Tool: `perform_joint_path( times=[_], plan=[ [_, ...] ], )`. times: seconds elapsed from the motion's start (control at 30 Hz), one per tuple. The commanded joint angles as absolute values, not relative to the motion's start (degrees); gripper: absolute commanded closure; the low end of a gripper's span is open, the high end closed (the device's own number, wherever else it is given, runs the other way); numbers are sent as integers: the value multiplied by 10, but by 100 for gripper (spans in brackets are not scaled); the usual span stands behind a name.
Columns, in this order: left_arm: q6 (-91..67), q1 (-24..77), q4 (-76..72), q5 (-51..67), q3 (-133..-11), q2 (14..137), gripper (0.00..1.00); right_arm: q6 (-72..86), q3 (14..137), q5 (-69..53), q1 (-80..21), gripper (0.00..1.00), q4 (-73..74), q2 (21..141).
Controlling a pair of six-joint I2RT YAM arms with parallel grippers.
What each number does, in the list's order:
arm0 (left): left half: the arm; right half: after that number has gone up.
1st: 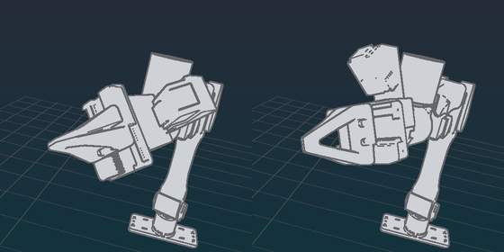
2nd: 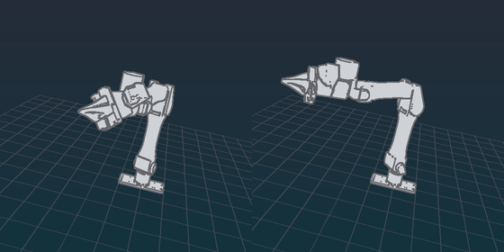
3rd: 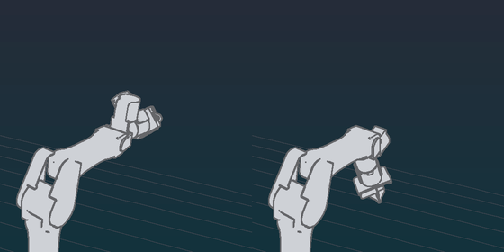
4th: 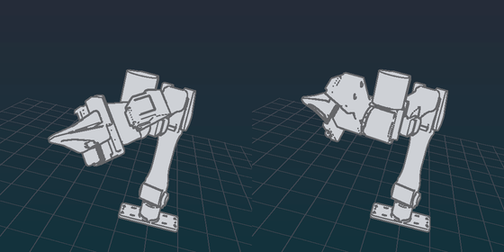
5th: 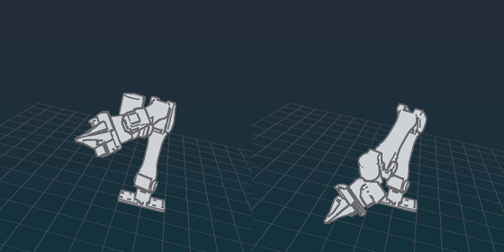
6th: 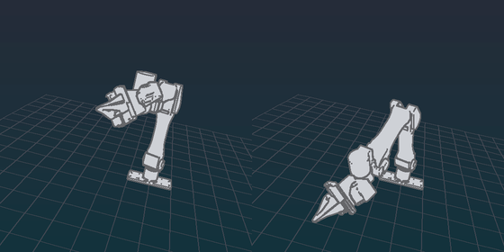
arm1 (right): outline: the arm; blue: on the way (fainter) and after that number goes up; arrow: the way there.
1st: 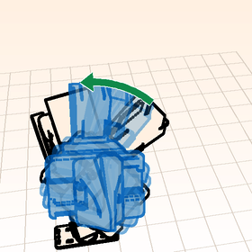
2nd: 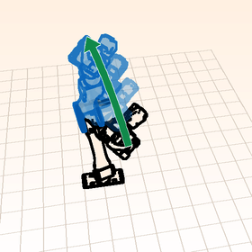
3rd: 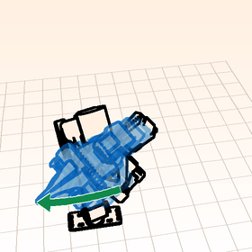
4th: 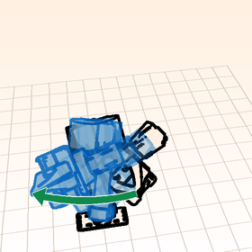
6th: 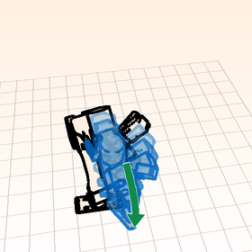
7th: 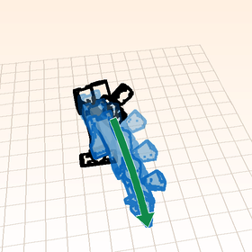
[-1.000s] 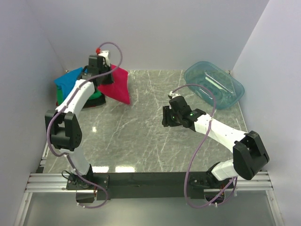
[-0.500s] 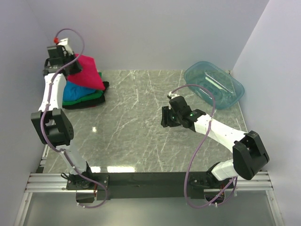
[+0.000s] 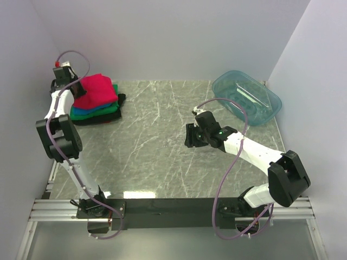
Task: Fold and stack the t-shirts
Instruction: Neatly place the folded tshirt to the corner
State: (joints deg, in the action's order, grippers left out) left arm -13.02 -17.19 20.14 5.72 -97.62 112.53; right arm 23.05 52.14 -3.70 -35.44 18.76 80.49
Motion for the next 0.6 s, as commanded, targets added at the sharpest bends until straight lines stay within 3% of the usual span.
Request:
perform_joint_path(
  times=[0.0,0.4,0.47,0.57],
  plan=[
    [-135,-171,160,-52,-967,1150,100,221,517,-31,-351,44,175,786],
    [-150,-123,199,-241,-949,1213,100,221,517,-35,-351,44,171,785],
    [-172,-122,213,-260,-947,1200,94,221,517,-35,-350,43,171,785],
    [-202,-121,232,-285,-942,1169,68,221,519,-35,-350,43,174,787]
  ],
)
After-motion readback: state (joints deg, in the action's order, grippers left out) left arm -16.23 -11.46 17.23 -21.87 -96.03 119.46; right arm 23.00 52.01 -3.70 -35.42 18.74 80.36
